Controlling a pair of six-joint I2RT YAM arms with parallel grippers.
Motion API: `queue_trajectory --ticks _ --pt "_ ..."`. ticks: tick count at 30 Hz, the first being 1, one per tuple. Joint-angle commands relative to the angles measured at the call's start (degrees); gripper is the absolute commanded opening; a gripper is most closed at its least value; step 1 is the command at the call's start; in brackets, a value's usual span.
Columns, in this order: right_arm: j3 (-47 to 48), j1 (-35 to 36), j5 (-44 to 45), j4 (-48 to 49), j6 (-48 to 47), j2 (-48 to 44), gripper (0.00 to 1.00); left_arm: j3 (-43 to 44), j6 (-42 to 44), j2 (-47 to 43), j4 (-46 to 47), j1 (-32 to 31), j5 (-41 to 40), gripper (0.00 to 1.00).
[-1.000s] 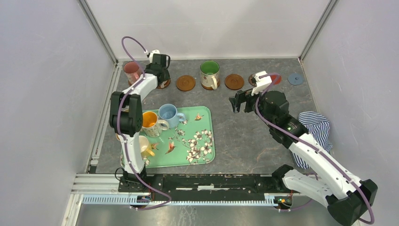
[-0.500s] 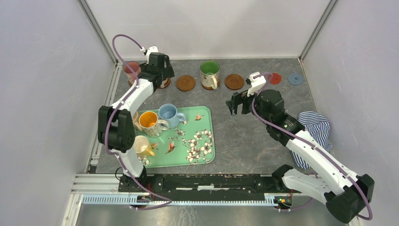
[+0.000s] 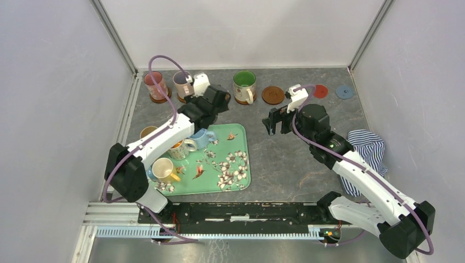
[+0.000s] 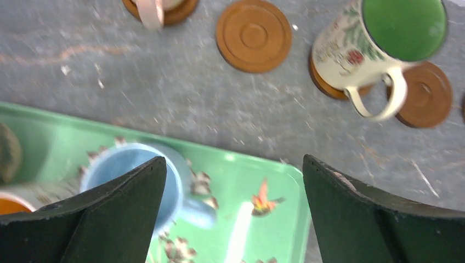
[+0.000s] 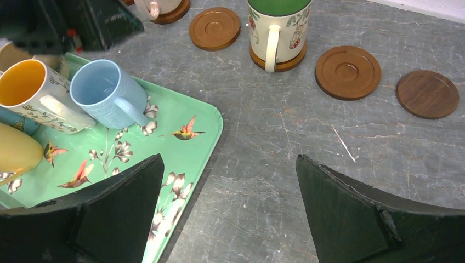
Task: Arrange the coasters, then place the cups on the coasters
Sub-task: Place the cup on the coaster, then pick up the cup from the tray.
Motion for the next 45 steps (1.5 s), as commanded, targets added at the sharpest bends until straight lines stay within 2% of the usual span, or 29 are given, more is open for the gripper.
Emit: queue_trajectory --ticks 1,4,12,18,22,27,36,39,45 --pt "-0.31 0.19 3.09 1.37 0.53 -1.18 0.98 0.33 -18.37 -1.75 -9.02 -6.53 -9.90 1.00" --pt "-0.73 0.19 5.33 1.30 0.78 -2.94 0.98 1.76 -26.29 0.27 -14.83 -8.56 -8.92 1.00" --pt "-1.37 0.17 9.18 1.87 0.83 -6.37 0.98 -0.35 -37.67 1.34 -17.37 -12.93 -8.66 1.00" --pt "-1.90 0.15 11.41 1.81 0.97 -7.28 0.98 2.89 -56.44 6.19 -32.18 -13.14 -11.91 1.00" --pt "-1.72 0.19 12.25 1.58 0.60 -7.86 0.98 2.47 -65.56 7.64 -35.85 -13.05 -13.37 1.00" --pt "-1.55 0.18 12.64 1.31 0.25 -8.23 0.98 3.31 -69.04 10.04 -35.81 -12.15 -14.69 1.00" --pt "-1.96 0.18 12.69 1.14 0.06 -8.27 0.98 4.25 -71.55 13.69 -36.02 -7.55 -11.81 0.99" --pt "-1.90 0.19 12.51 1.14 -0.06 -8.10 0.98 3.97 -71.30 14.56 -35.14 -6.16 -10.18 0.95" --pt "-2.03 0.19 12.37 1.31 -0.14 -7.80 0.98 3.18 -70.61 15.87 -33.48 -5.27 -7.92 0.80"
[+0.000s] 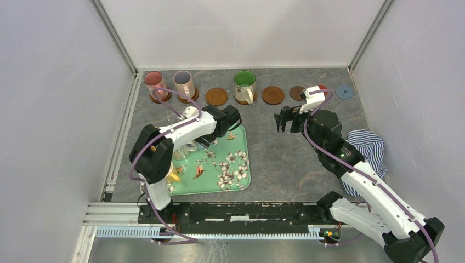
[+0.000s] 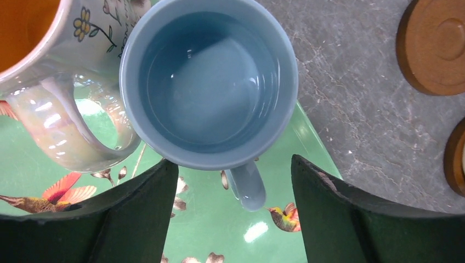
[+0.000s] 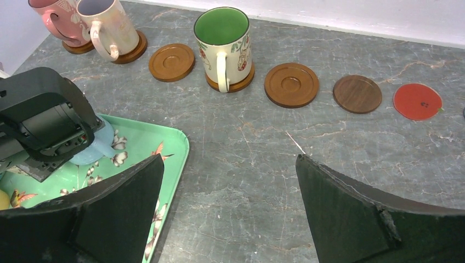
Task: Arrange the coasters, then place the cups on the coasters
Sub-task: Pick up the cup from the tray.
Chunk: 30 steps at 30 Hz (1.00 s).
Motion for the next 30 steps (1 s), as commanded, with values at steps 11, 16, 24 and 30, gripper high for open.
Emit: queue_trajectory --ticks 11,16,24,30 --pt "-1.33 0.19 0.91 2.24 -0.36 0.19 0.98 -1.92 -2.25 2.61 4.01 1.23 1.08 0.49" --pt "-1.60 0.19 0.84 2.45 -0.29 0.50 0.98 -3.55 0.10 1.91 7.06 1.18 2.79 0.38" --pt "-2.17 0.19 0.61 3.26 -0.01 0.93 0.98 -4.92 6.45 0.17 11.36 1.00 5.93 0.26" --pt "-2.59 0.14 0.92 3.95 -0.01 1.28 0.98 -4.81 14.22 -1.33 13.44 -1.07 7.62 0.18"
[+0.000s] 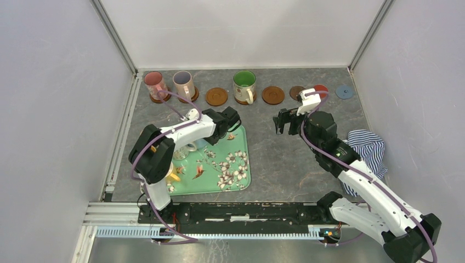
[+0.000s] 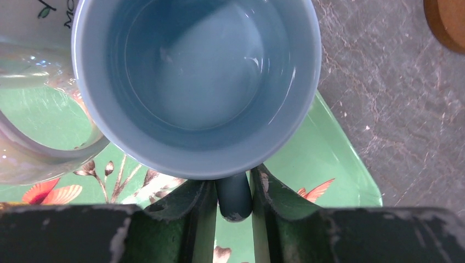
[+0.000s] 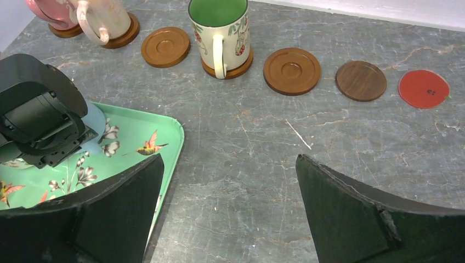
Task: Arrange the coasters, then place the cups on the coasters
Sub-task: Pick up the cup from the tray.
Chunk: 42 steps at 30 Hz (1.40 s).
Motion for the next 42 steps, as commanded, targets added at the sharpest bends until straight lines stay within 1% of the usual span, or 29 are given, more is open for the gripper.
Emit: queue_trajectory --ticks 1,6,11,16,20,22,30,40,42 --pt "-0.55 0.18 0.98 3.69 0.09 0.28 0.98 -0.62 9.82 -2.18 5.27 -1.96 2.25 0.18" --pt "-0.84 0.17 0.85 4.34 0.27 1.09 0.98 -1.37 15.32 -5.19 5.68 -5.78 2.90 0.17" --pt "-0.86 0.19 0.62 4.94 0.44 1.95 0.98 -4.16 21.76 -9.64 7.64 -8.80 3.99 0.17" --pt "-0.95 0.13 0.44 5.29 0.66 2.62 0.98 -9.84 27.16 -12.89 10.71 -8.91 6.86 0.19" --pt "-1.12 0.15 0.32 5.65 1.02 2.83 0.98 -12.43 30.28 -13.86 10.87 -8.90 7.56 0.20" --pt "-1.17 0.21 0.34 5.80 1.15 2.93 0.98 -13.18 31.19 -14.00 10.87 -8.86 8.04 0.22" --pt "-1.47 0.19 -0.03 6.28 1.59 3.37 0.98 -15.78 33.78 -13.10 13.12 -8.90 7.97 0.43" --pt "-1.47 0.19 0.23 5.97 0.95 3.22 0.98 -16.04 35.40 -10.65 15.26 -8.90 6.36 0.45" --pt "-1.43 0.19 0.32 5.96 0.93 3.20 0.98 -16.04 36.23 -10.95 16.03 -8.90 6.14 0.43"
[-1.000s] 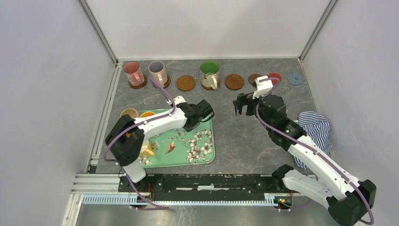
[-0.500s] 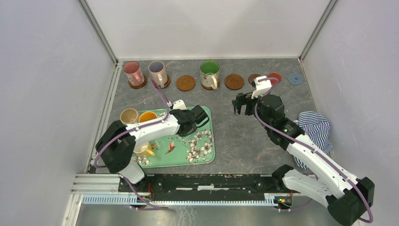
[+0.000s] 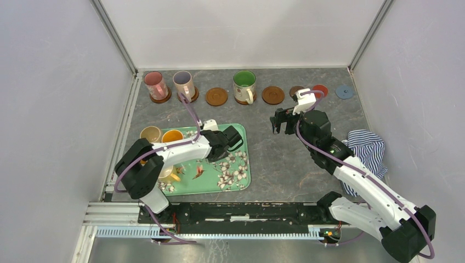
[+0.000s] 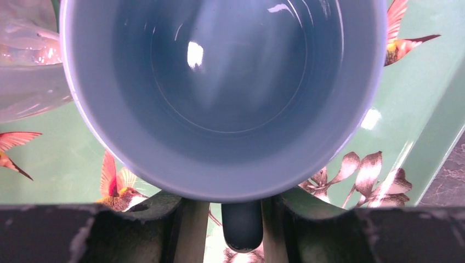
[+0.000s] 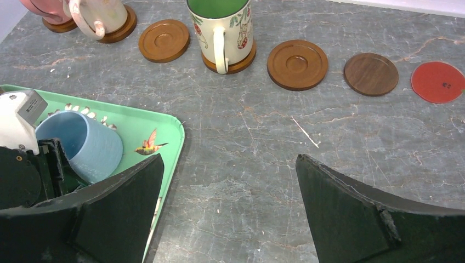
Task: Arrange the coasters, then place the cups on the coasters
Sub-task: Pick up the cup from the tray.
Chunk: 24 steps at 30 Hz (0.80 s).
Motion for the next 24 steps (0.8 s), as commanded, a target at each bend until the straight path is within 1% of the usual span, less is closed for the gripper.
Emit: queue_trajectory --ticks 1,4,10,18,24 --pt "0.07 0.19 0.35 2.53 -0.14 -0.16 0.98 0.09 3.81 -0.38 2.74 0.19 -1.88 0.39" --pt "0.07 0.18 0.30 2.57 -0.14 -0.20 0.98 0.47 4.85 -1.31 3.05 0.19 -2.78 0.25" --pt "-0.10 0.18 0.24 2.75 -0.04 -0.24 0.98 0.41 5.99 -4.77 3.43 0.19 -3.87 0.03" --pt "-0.10 0.14 -0.05 2.85 0.05 -0.31 0.98 0.82 9.20 -9.67 4.59 0.19 -5.46 0.02" --pt "-0.25 0.16 -0.23 2.94 0.13 -0.29 0.98 -0.40 13.03 -13.36 8.51 0.19 -5.72 0.02"
